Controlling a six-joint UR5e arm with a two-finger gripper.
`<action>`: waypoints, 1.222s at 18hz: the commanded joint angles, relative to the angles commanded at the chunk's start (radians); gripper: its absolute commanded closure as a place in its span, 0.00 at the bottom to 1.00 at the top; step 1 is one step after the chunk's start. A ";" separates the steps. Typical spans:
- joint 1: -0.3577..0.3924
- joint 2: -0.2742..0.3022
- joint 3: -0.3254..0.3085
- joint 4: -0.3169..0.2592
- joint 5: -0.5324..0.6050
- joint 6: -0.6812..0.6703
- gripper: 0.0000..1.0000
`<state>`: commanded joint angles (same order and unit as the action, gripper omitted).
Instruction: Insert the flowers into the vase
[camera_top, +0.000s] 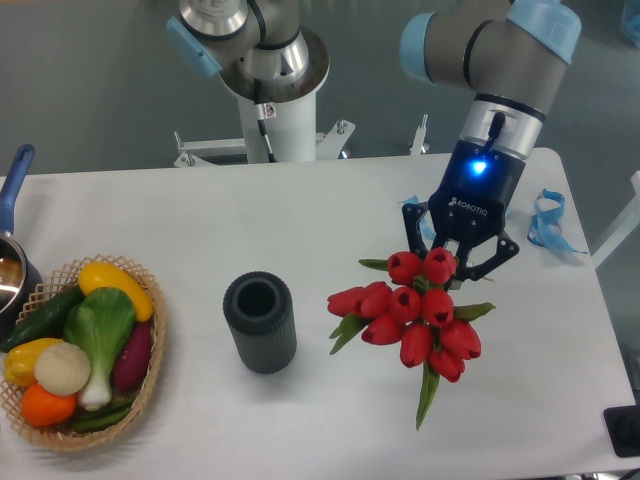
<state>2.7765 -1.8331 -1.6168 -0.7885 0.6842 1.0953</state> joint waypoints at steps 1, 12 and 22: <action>-0.005 0.000 0.000 0.000 -0.002 0.000 0.78; -0.031 -0.005 -0.098 0.011 -0.458 0.072 0.79; -0.087 0.107 -0.209 0.014 -0.667 0.107 0.79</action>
<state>2.6891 -1.7259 -1.8254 -0.7747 0.0170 1.2027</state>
